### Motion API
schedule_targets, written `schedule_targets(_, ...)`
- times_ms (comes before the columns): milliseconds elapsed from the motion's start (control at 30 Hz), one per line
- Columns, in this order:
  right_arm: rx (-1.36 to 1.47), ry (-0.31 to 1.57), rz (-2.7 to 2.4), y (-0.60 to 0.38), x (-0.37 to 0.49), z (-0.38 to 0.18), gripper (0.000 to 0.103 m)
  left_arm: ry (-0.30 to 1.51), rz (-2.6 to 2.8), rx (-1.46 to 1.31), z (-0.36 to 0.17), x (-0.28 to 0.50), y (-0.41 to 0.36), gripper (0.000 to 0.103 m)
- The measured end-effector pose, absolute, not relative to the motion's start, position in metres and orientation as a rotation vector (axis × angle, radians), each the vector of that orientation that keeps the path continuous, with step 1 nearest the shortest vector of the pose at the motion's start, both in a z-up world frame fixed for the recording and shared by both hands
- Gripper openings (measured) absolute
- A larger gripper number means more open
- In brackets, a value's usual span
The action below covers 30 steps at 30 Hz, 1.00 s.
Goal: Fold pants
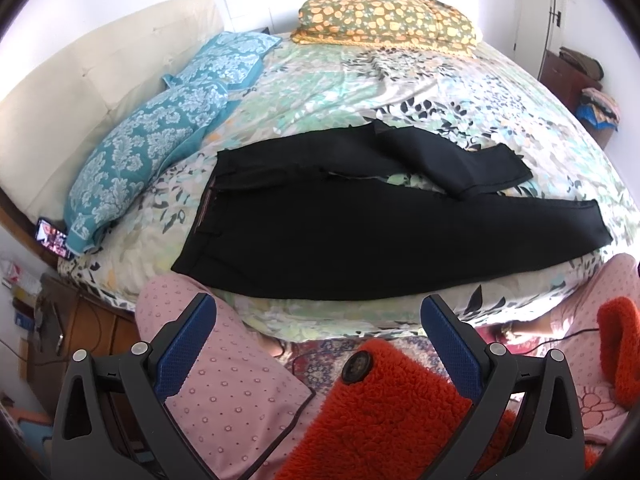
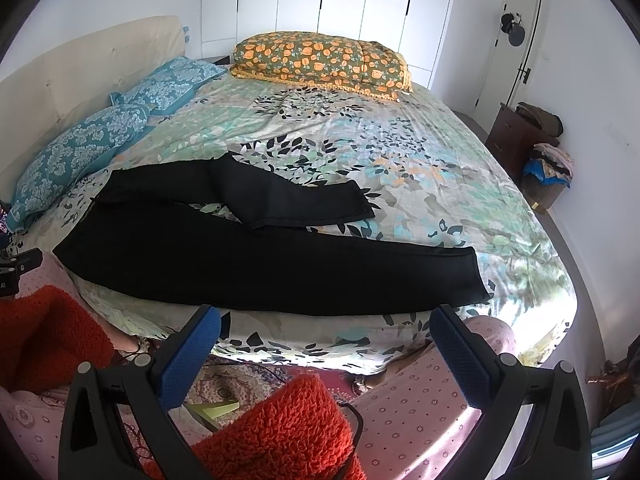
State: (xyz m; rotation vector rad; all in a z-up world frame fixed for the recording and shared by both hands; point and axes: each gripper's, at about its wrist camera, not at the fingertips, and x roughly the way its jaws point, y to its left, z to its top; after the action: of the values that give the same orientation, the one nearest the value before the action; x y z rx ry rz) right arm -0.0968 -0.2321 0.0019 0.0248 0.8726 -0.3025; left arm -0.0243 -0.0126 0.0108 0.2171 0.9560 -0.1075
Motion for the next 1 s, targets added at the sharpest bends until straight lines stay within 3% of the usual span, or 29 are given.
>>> schedule_targets(1000, 0.050, 0.911, -0.284, -0.236, -0.091, -0.006, 0.103, 0.991, -0.221, 0.266, 0.000, -0.019, -0.038, 0.102)
